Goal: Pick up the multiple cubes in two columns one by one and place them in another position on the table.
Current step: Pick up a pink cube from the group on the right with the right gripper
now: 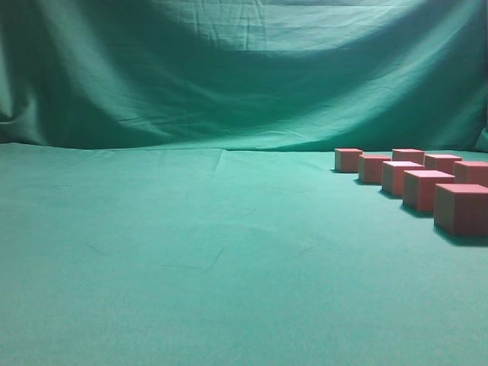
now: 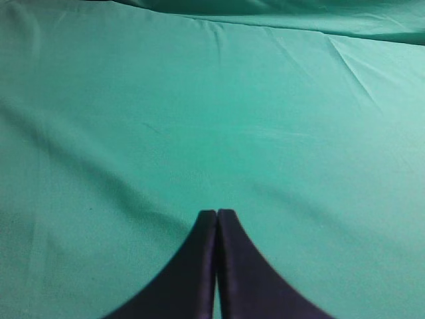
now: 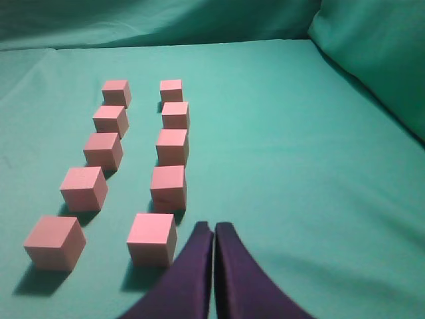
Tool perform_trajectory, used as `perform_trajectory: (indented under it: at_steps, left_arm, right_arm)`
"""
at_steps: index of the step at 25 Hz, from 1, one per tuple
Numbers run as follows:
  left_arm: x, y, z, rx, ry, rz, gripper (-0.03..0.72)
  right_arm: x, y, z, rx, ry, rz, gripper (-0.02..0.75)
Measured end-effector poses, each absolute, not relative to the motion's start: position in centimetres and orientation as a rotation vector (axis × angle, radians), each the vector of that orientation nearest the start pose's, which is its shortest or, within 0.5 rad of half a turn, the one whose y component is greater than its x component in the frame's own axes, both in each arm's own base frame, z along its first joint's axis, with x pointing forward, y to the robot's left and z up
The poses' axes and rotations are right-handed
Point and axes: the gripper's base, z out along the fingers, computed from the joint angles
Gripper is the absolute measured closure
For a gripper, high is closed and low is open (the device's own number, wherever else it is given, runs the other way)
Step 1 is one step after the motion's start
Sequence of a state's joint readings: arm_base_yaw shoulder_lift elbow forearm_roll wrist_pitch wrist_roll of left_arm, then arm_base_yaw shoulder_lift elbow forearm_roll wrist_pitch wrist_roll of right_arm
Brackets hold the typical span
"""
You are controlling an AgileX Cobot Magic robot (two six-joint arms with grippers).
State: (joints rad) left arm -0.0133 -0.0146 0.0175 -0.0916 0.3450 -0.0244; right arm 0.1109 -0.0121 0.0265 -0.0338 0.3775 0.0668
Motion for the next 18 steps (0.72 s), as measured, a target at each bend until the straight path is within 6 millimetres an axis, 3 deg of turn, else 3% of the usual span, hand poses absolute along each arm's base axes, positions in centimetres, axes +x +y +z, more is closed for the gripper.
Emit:
perform_trajectory:
  at_steps: [7, 14, 18]
  left_arm:
    - [5.3, -0.4, 17.7, -0.067, 1.83, -0.116, 0.688]
    - [5.3, -0.4, 17.7, -0.067, 1.83, -0.116, 0.688]
    - [5.3, -0.4, 17.7, -0.067, 1.83, -0.116, 0.688]
  right_arm:
    - [5.3, 0.6, 17.4, -0.043, 1.83, 0.121, 0.738]
    - [5.5, 0.5, 21.6, 0.054, 1.373, 0.231, 0.738]
    - [5.3, 0.4, 22.4, 0.06, 1.297, 0.235, 0.738]
